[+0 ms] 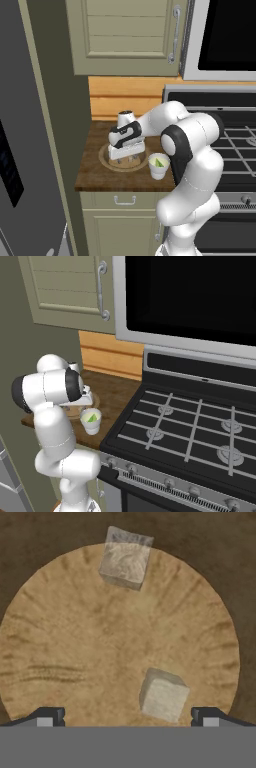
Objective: Grab a lemon wedge from the fridge and one ice cube from the ice bowl, and put them in the glass of lemonade.
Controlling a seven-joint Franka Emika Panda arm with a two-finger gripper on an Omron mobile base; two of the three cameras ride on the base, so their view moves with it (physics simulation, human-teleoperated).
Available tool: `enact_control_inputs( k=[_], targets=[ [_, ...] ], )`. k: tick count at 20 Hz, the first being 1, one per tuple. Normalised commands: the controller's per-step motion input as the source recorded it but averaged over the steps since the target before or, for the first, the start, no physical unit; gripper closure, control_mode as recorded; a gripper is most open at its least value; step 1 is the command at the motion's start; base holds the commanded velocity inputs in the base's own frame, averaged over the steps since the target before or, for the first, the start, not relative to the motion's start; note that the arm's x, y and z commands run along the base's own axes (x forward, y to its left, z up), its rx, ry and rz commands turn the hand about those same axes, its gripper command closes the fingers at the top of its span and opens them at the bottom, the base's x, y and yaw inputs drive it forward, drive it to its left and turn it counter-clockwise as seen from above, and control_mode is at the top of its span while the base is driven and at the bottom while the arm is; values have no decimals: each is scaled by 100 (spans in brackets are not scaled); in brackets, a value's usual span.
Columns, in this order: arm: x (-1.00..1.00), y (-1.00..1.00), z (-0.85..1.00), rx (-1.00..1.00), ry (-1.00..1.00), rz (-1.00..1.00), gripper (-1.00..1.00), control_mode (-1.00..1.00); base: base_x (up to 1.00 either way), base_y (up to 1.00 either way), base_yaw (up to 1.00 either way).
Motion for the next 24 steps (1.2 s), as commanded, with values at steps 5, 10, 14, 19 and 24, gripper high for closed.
enact_control_inputs(
  k=[5,10,14,19,24],
  targets=[
    [5,0,0,0,0,0,-100,-100,0,0,0],
    [6,0,0,0,0,0,-100,-100,0,0,0],
    [-2,0,-5,0,0,0,-100,-100,0,0,0],
    [0,0,-17,0,0,0,-100,-100,0,0,0],
    [0,4,-6,0,0,0,-100,-100,0,0,0]
  ],
)
